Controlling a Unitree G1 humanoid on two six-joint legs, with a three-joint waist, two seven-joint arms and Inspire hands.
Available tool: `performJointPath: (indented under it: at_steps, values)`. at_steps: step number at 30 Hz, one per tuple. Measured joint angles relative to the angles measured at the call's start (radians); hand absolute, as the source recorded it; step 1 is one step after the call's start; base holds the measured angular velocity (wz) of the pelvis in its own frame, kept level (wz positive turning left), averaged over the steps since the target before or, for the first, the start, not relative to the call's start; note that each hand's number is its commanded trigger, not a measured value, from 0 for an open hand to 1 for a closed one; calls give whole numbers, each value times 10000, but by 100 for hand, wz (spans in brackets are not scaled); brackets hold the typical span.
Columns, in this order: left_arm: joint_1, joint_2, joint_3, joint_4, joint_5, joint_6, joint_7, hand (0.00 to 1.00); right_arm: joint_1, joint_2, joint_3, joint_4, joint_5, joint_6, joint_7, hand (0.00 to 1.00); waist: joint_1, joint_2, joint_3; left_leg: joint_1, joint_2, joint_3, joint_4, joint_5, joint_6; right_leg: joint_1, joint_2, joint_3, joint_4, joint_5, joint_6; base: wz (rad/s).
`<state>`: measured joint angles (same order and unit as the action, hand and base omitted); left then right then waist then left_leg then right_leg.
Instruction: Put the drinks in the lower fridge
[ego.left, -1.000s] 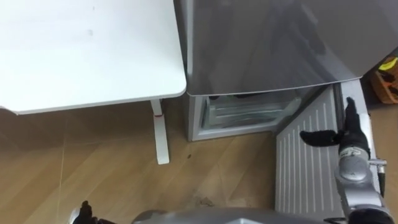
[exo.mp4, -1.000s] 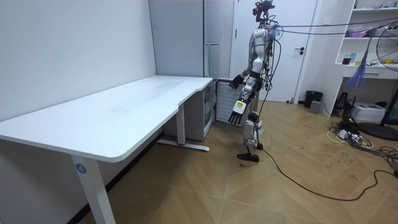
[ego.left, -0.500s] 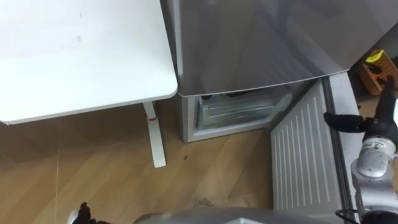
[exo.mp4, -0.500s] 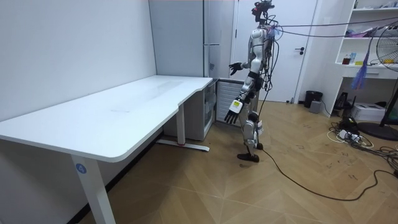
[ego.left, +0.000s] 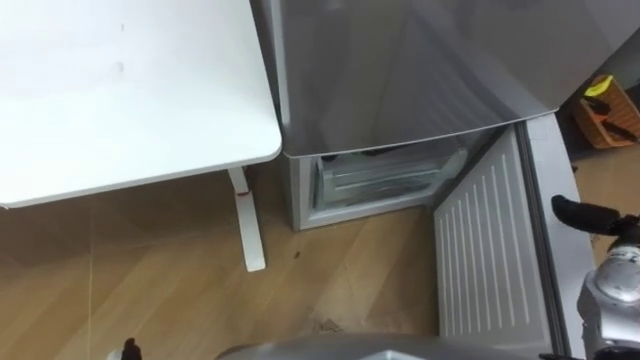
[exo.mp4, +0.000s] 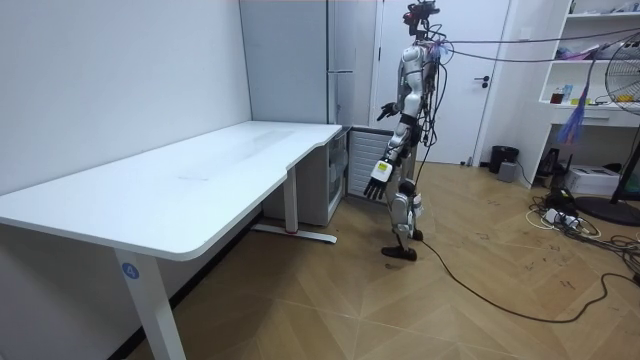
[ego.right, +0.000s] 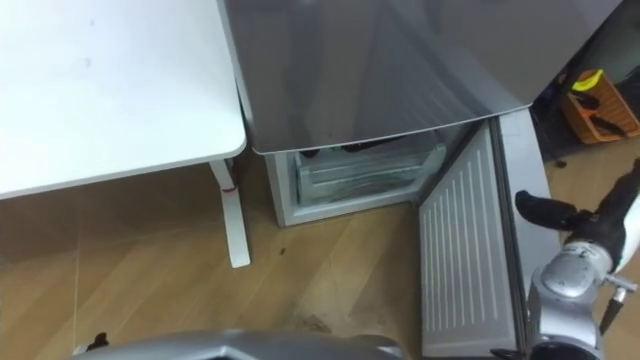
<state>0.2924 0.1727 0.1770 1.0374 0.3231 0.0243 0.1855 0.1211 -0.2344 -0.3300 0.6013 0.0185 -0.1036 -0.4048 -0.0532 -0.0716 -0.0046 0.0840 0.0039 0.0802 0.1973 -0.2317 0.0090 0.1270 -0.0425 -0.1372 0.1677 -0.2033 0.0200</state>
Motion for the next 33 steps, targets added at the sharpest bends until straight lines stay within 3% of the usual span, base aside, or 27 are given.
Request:
performJointPath:
  at_steps: [9, 13, 19, 26, 33]
  values:
    - [39, -39, 171, 171, -2, 184, -1, 0, -3, -42, -73, 1554, 998, 184, 188, 0, 69, 28, 66, 67, 6, 59, -23, 4, 4, 0, 31, 288, 26, 3, -5, -2]
    - [57, -52, 369, 161, 3, 199, -15, 0, 17, -41, -74, 1794, 1283, 206, 373, 0, 41, 65, 68, 121, 8, 99, -169, 4, 5, -3, 38, 294, 19, 3, -4, -4]
    - [-19, -50, 575, 159, 408, 186, -174, 0, -49, -15, -103, 2048, 2287, 208, 658, 0, 23, -63, 38, 130, 3, 100, -107, 5, 6, 0, 33, 285, 10, 2, -4, 0]
    - [-36, -46, 568, 160, 425, 85, -378, 0, -10, 12, -77, 2175, 2321, 182, 1082, 0, 43, -138, 8, 150, 8, 100, -72, 5, 6, 11, 32, 284, 12, 2, -4, 0]
    - [-51, -52, 474, 162, 446, 151, -441, 0, 39, 27, -25, 2178, 3153, 184, 1357, 0, 69, -109, 59, 152, 7, 106, -101, 3, 7, -67, 36, 331, 17, 3, -5, 0]
